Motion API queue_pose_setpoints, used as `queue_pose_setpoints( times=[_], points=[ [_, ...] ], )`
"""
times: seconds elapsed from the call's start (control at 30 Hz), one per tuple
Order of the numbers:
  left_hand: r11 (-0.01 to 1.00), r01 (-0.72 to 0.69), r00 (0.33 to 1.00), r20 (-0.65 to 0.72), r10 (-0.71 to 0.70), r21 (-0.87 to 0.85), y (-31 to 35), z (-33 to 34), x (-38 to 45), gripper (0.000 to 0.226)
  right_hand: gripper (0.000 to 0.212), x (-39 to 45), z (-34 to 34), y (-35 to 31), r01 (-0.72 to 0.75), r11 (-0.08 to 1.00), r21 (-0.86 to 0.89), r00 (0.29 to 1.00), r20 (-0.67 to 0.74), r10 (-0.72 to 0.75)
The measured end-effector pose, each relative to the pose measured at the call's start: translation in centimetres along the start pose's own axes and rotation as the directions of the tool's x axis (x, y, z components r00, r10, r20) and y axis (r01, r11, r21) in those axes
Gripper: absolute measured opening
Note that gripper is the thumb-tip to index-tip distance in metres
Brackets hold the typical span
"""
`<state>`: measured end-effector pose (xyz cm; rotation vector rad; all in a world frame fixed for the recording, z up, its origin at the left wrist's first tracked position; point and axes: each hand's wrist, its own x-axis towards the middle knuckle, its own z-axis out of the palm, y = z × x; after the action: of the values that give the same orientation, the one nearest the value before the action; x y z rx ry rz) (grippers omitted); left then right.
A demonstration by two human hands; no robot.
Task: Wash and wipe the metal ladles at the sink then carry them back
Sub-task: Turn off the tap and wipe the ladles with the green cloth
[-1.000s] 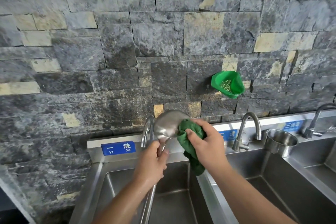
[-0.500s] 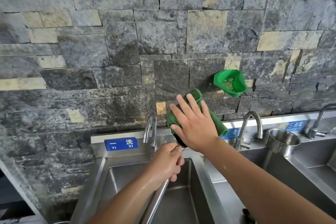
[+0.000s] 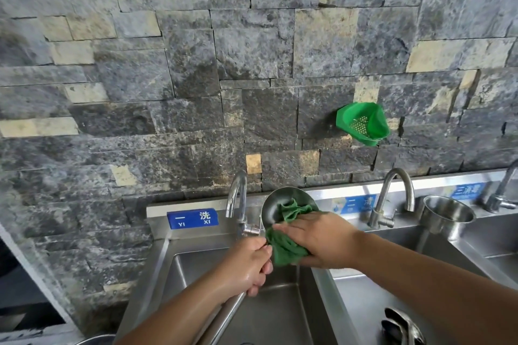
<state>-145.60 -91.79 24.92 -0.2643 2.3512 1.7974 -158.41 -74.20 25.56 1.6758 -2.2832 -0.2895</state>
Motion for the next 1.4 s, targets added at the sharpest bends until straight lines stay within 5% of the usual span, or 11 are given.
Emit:
queue_pose_setpoints(
  times=[0.13,0.47,0.57,0.67,0.83,1.0,1.13,1.2,1.23,1.3,1.4],
  points=[
    [1.000,-0.004,0.999,0.052,0.004,0.000,-0.3,0.5,-0.3,0.021,0.060,-1.3,-0.1,2.6,0.155,0.981,-0.119,0.988,0.005,-0.156],
    [0.987,0.053,0.991,0.130,-0.034,-0.149,1.9,0.3,0.2,0.009,0.080,1.4,-0.6,2.4,-0.108,0.958,-0.267,0.975,-0.218,0.049],
    [0.980,0.056,0.993,0.117,-0.034,-0.191,2.1,1.1,0.2,0.011,0.075,3.0,-1.5,2.2,-0.286,0.945,-0.159,0.929,-0.288,0.233],
    [0.990,0.013,0.998,0.058,-0.005,-0.140,1.6,1.4,0.4,0.011,0.088,3.7,-2.4,2.1,-0.442,0.897,-0.035,0.887,-0.167,0.430],
    [0.998,-0.017,1.000,0.017,0.018,-0.064,0.8,0.9,0.3,0.022,0.073,3.1,-2.4,1.3,-0.526,0.801,0.284,0.780,-0.212,0.588],
    [0.997,-0.028,0.999,0.017,0.029,-0.077,0.4,0.9,-0.4,0.015,0.066,1.9,-1.4,-0.4,-0.407,0.394,0.824,0.545,-0.127,0.829],
    [0.995,-0.055,0.998,-0.030,0.053,-0.087,0.0,1.3,-0.4,0.022,0.050,1.4,-0.2,-2.3,-0.282,0.094,0.955,0.370,0.018,0.929],
    [0.995,-0.071,0.995,-0.080,0.065,-0.077,0.1,2.0,0.1,0.025,0.035,1.8,0.6,-4.2,-0.155,-0.197,0.968,0.244,0.230,0.942],
    [0.995,-0.083,0.992,-0.099,0.077,-0.052,0.3,2.3,0.3,0.025,0.026,2.3,0.5,-5.4,0.047,-0.397,0.917,0.227,0.377,0.898],
    [0.991,-0.129,0.984,-0.117,0.133,0.047,0.4,2.9,0.9,0.022,0.003,3.5,-0.1,-7.7,0.353,-0.729,0.587,0.389,0.617,0.685],
    [0.995,-0.099,0.987,-0.126,0.099,0.006,0.2,3.0,0.9,0.023,0.010,4.1,0.1,-8.1,0.323,-0.814,0.482,0.467,0.667,0.580]
  ],
)
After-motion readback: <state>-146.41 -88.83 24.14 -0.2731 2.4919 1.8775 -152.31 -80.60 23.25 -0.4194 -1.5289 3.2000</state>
